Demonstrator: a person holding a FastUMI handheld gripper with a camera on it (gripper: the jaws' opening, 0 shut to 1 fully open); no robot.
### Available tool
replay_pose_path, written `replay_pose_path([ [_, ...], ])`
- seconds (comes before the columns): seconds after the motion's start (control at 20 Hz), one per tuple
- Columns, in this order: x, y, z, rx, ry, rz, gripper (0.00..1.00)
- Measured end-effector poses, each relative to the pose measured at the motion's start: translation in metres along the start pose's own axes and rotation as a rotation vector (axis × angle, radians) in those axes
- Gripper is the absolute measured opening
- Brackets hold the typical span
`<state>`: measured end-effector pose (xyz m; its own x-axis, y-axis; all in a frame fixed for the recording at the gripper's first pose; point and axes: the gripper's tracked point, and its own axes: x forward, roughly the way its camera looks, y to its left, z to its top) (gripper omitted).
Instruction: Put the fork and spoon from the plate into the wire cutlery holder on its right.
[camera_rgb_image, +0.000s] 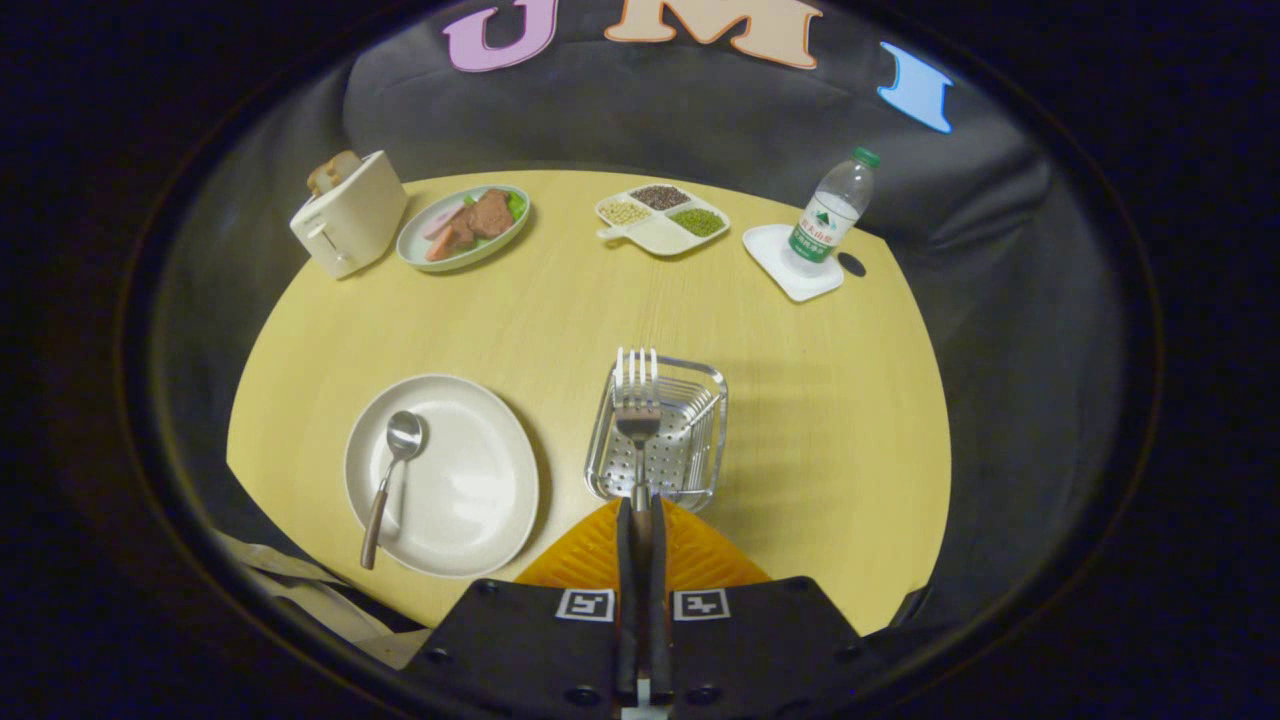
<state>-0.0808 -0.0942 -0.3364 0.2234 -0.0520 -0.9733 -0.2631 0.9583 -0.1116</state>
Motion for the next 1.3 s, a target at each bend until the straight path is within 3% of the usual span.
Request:
replay_pose_path([
  [0.3, 0.010, -0.017, -0.008, -0.098, 0.150, 0.007, 0.07],
  [0.8, 0.019, -0.021, -0.005, -0.101, 0.295, 0.074, 0.08],
  [1.15, 0.016, -0.015, 0.003, -0.103, 0.240, 0.078, 0.34],
  [1.3, 0.009, -0.006, 0.022, -0.053, 0.131, 0.088, 0.67],
])
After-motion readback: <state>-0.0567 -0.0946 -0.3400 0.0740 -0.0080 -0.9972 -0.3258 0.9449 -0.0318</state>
